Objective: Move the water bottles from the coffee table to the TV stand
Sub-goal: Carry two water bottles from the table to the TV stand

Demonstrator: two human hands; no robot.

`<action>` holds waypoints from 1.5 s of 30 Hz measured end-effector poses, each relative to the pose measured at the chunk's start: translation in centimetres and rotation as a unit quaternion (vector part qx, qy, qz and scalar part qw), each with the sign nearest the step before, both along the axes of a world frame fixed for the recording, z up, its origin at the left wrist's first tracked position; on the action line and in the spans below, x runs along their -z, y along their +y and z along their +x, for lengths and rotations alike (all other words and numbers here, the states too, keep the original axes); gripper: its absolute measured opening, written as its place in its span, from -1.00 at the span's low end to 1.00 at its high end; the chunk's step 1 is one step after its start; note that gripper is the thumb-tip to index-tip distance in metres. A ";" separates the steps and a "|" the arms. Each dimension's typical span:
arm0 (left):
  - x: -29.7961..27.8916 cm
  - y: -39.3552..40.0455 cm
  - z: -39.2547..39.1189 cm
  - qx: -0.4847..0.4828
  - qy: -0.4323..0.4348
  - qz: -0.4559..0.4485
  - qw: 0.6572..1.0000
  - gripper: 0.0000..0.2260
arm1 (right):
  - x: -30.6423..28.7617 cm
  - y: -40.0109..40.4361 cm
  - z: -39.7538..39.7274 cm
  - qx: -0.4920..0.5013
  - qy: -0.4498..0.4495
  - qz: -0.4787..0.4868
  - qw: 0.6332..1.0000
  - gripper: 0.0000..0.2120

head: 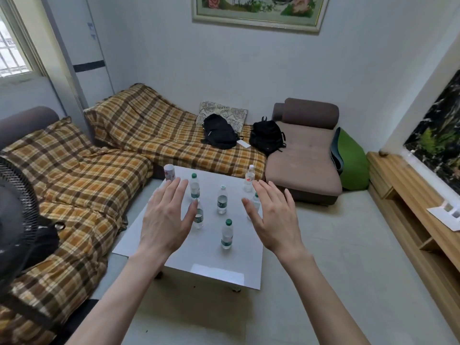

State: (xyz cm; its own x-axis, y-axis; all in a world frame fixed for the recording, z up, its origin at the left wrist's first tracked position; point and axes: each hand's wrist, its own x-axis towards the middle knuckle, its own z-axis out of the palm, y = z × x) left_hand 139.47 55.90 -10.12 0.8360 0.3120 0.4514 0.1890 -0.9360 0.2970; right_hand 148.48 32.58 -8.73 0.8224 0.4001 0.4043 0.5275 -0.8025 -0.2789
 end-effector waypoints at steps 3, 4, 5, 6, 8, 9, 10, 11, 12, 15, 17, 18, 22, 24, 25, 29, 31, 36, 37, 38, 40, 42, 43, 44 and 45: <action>1.0 2.9 3.3 -0.002 0.009 -0.004 1.000 -0.49 | 1.0 2.6 2.6 0.002 0.012 0.002 1.000 -0.33; 1.5 3.7 4.3 -0.002 0.011 -0.005 1.000 -0.50 | 1.4 3.3 3.4 0.003 0.017 -0.002 1.000 -0.33; 1.9 4.4 5.3 -0.001 0.011 -0.006 1.000 -0.50 | 1.8 3.9 4.2 0.003 0.022 -0.007 1.000 -0.33; 2.3 5.0 6.3 0.002 0.014 -0.008 1.000 -0.50 | 2.3 4.5 5.1 0.003 0.028 -0.012 1.000 -0.33; 3.4 6.4 8.6 0.007 0.025 -0.012 1.000 -0.48 | 3.4 5.7 7.2 0.006 0.041 -0.017 0.999 -0.34; 4.0 6.9 9.7 0.009 0.030 -0.015 0.999 -0.48 | 3.9 6.3 8.2 0.008 0.045 -0.018 0.999 -0.34; 4.5 7.2 10.3 0.012 0.031 -0.014 0.999 -0.48 | 4.4 6.5 8.7 0.008 0.043 -0.022 0.999 -0.35; 5.2 7.8 11.3 0.015 0.038 -0.012 0.999 -0.49 | 5.0 7.1 9.7 0.009 0.046 -0.025 0.999 -0.36; 6.0 8.5 12.4 0.014 0.046 -0.011 0.999 -0.49 | 5.8 7.8 10.9 0.010 0.052 -0.027 0.998 -0.36; 8.3 10.3 15.7 0.011 0.061 -0.013 0.998 -0.48 | 8.1 9.7 14.2 0.011 0.071 -0.025 0.997 -0.36; 9.6 11.4 18.0 0.011 0.068 -0.021 0.997 -0.46 | 9.5 10.9 16.4 0.013 0.086 -0.023 0.996 -0.36; 10.2 11.9 19.1 0.012 0.070 -0.023 0.997 -0.46 | 10.2 11.4 17.4 0.016 0.094 -0.022 0.995 -0.36; 12.5 13.8 23.5 0.019 0.082 -0.015 0.996 -0.47 | 12.5 13.6 21.7 0.029 0.125 -0.018 0.992 -0.35; 13.6 14.8 25.6 0.025 0.088 -0.013 0.996 -0.47 | 13.7 14.5 23.7 0.037 0.141 -0.011 0.989 -0.34; 14.2 15.2 26.6 0.029 0.087 -0.017 0.996 -0.48 | 14.3 14.8 24.6 0.040 0.146 -0.010 0.988 -0.35; 16.6 16.4 29.6 0.039 0.090 -0.027 0.995 -0.49 | 16.5 15.8 26.8 0.049 0.164 -0.009 0.985 -0.37; 18.1 16.9 30.6 0.043 0.092 -0.027 0.994 -0.50 | 17.6 16.3 27.3 0.054 0.170 -0.003 0.984 -0.39; 22.4 17.9 32.6 0.051 0.129 -0.051 0.989 -0.53 | 21.1 17.4 27.6 0.086 0.221 -0.009 0.971 -0.37; 23.3 18.1 32.9 0.053 0.139 -0.058 0.987 -0.53 | 22.0 17.6 27.6 0.091 0.236 -0.017 0.967 -0.36; 24.3 18.3 33.3 0.056 0.150 -0.065 0.985 -0.53 | 22.9 17.8 27.6 0.097 0.251 -0.025 0.963 -0.36; 26.2 18.7 34.2 0.064 0.170 -0.075 0.980 -0.52 | 24.8 18.1 27.7 0.106 0.278 -0.039 0.954 -0.36; 28.1 19.2 35.0 0.070 0.190 -0.085 0.976 -0.52 | 26.6 18.2 27.7 0.117 0.298 -0.056 0.946 -0.35; 29.0 19.4 35.4 0.072 0.200 -0.090 0.973 -0.52 | 27.5 18.2 27.8 0.120 0.306 -0.065 0.942 -0.35; 29.9 19.7 35.8 0.076 0.211 -0.093 0.970 -0.53 | 28.5 18.2 27.8 0.124 0.316 -0.070 0.938 -0.34; 30.8 19.9 36.2 0.081 0.221 -0.095 0.967 -0.53 | 29.5 18.2 27.9 0.127 0.330 -0.072 0.933 -0.34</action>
State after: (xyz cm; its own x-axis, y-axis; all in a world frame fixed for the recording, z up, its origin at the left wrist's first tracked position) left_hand 175.69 75.79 -40.94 0.9793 0.2021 -0.0133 0.1912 -0.9009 0.3897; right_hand 176.40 50.74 -38.21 0.9487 0.1703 -0.2662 0.0677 -0.9323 -0.3552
